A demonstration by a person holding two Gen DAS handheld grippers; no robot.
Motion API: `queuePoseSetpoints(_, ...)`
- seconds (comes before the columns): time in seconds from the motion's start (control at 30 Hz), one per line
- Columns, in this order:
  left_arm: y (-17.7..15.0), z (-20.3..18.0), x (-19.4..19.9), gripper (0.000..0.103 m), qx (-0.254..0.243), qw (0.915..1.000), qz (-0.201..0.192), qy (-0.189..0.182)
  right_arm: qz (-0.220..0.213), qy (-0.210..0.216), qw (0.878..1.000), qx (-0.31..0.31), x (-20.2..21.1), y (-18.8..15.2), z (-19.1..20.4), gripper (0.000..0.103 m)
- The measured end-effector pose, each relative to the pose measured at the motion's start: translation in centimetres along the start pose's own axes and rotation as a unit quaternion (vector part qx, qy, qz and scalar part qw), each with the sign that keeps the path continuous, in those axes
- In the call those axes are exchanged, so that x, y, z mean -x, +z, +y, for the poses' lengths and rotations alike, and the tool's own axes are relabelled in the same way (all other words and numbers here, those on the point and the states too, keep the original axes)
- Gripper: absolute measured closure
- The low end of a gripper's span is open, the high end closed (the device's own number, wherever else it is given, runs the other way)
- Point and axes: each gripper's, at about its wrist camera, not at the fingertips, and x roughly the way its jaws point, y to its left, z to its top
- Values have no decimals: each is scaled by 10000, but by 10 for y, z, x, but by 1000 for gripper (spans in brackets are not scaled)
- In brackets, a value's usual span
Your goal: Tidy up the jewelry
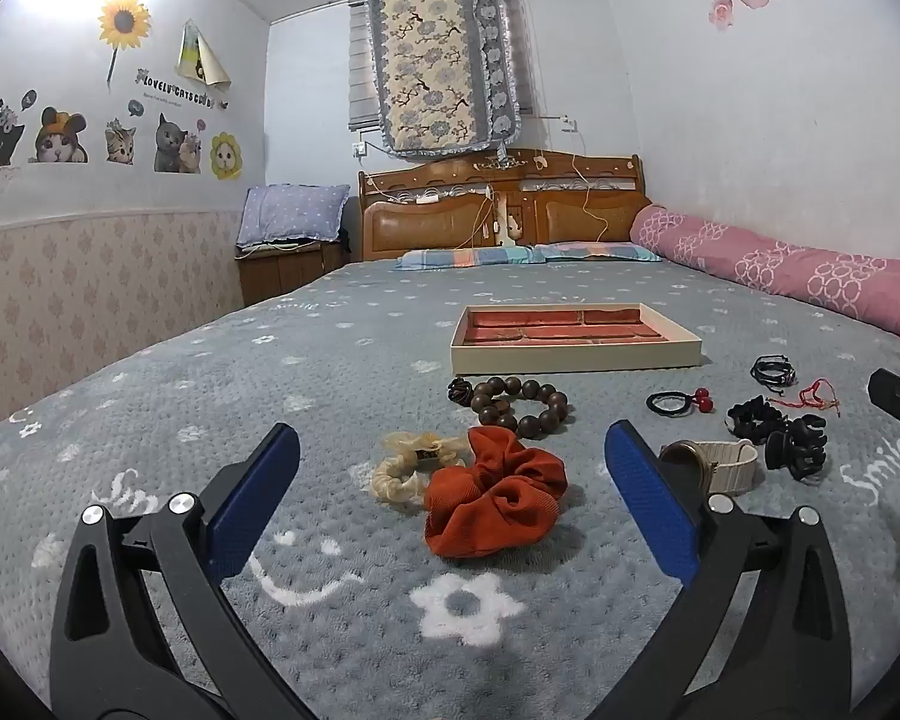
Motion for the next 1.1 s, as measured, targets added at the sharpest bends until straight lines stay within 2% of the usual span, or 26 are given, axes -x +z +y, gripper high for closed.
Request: queuePoseSetpoints(1.1,0,0,0,5,-3,10000,-49,-4,-13,-3,10000,37,0,0,0,4)
